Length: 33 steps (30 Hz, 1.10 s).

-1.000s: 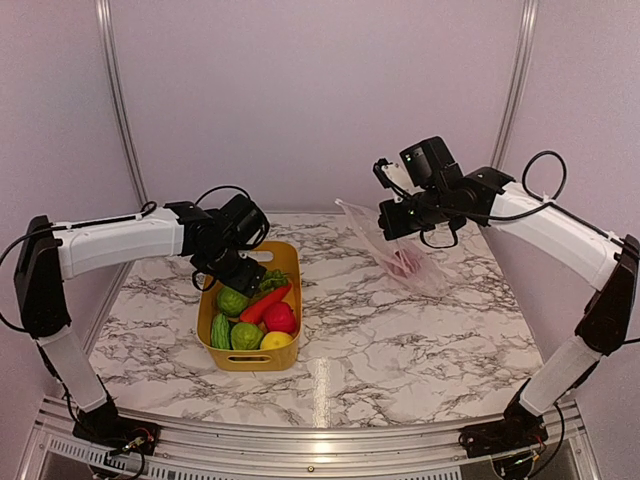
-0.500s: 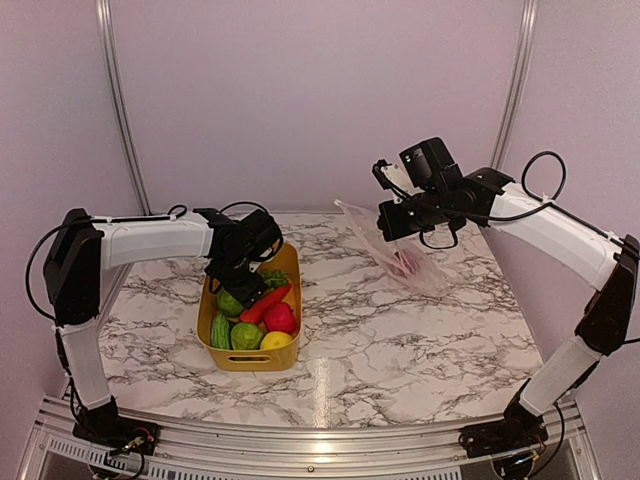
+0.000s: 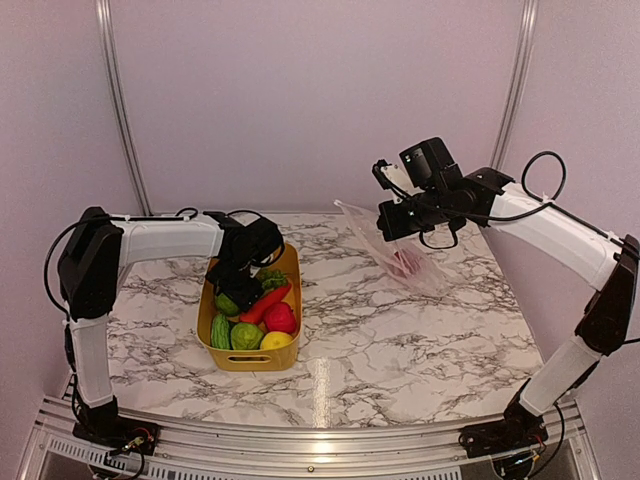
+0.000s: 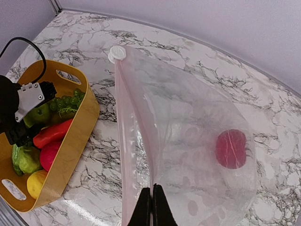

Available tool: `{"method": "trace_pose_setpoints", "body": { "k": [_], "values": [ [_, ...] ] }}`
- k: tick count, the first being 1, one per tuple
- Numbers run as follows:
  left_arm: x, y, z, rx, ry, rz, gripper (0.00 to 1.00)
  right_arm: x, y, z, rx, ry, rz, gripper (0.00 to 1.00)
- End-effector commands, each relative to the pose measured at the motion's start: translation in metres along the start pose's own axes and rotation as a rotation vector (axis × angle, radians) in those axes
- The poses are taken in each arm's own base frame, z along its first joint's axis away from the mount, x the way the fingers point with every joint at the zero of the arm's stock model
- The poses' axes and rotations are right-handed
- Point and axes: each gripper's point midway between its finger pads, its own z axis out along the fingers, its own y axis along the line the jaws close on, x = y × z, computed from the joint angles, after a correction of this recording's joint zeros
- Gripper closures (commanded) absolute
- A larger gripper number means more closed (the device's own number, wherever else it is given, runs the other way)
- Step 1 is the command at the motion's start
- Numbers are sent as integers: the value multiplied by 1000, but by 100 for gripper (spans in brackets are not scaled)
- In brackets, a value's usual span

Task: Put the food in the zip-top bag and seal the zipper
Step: Pick up the fake fruit from the bin, then place the fake fruit in the zipper food storage bag.

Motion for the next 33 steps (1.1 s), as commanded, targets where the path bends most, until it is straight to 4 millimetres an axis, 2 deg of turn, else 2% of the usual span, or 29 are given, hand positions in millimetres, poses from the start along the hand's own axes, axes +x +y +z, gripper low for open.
{"method": "trace_pose_setpoints", "body": {
  "k": [1,5,11,14,17,26,31,33],
  "values": [
    [15,-3,5,23,79,-8,29,-3,5,0,-14,-6,5,100],
    [7,-5,-5,58,61,-32,42,-3,5,1,-14,-5,2,100],
    [-18,4,-43,101,-23,-125,48,-8,6,-2,-17,-10,-7,100],
    [-34,14,-73,128,-104,-212,50,-9,7,-3,-24,-10,-7,100],
    [-50,15,-104,202,-183,-293,53,-11,9,-3,-35,-12,-4,100],
    [-108,-6,-225,581,-593,-443,59,-23,31,-4,-147,-26,32,100],
    [-119,-18,-289,852,-864,-488,62,-32,40,-7,-192,-38,53,100],
    [-122,-21,-302,921,-932,-504,63,-34,43,-8,-209,-39,63,100]
  ]
}}
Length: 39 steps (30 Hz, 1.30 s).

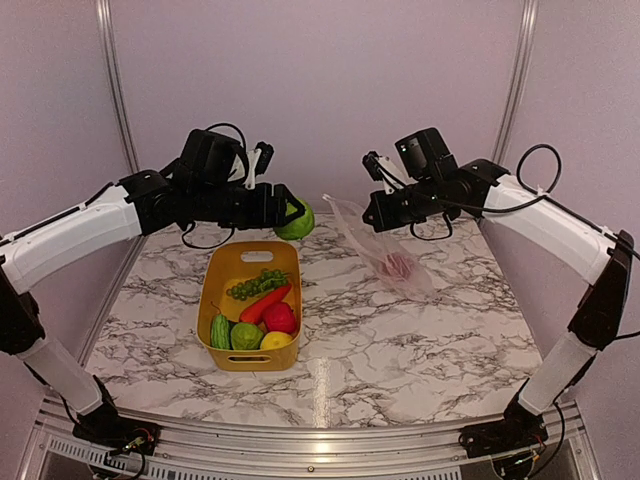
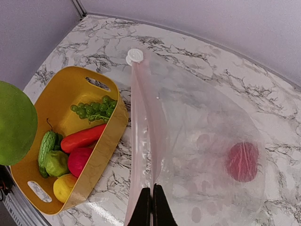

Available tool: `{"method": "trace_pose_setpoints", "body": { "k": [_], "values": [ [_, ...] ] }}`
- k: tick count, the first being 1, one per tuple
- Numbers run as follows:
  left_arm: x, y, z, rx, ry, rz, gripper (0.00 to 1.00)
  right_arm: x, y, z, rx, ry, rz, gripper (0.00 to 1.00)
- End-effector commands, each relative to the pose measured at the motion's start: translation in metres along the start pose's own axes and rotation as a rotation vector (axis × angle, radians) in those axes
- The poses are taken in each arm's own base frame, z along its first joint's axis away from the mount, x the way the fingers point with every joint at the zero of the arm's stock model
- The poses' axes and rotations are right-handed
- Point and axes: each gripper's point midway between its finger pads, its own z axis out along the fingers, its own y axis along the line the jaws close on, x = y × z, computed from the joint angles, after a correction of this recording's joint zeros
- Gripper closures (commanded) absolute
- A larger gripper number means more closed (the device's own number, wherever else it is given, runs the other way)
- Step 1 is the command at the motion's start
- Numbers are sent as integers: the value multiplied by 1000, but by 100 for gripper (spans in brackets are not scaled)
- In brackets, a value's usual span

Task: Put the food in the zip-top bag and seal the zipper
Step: Place the fake fruit in the zipper food storage bag.

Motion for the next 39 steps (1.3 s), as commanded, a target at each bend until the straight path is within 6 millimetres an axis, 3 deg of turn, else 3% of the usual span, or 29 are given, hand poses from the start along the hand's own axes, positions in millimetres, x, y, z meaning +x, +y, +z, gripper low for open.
{"method": "trace_pose_setpoints", "body": {
  "k": [1,7,10,18,26,39],
  "values": [
    [-35,-52,-12,292,-209,-79,64,-17,19,-7,-78,-35,27,100],
    [-49,-81,-6,410,-300,-98,67,-20,27,-10,-123,-37,57,100],
    [-51,-86,6,431,-317,-145,70,-26,30,-14,-137,-50,70,100],
    [-48,-81,28,445,-356,-239,75,-36,32,-25,-140,-84,103,100],
    [-21,-62,56,389,-315,-276,78,-40,31,-37,-133,-106,123,100],
    [-2,-46,105,223,-167,-270,82,-38,41,-29,-191,-82,126,100]
  ]
}}
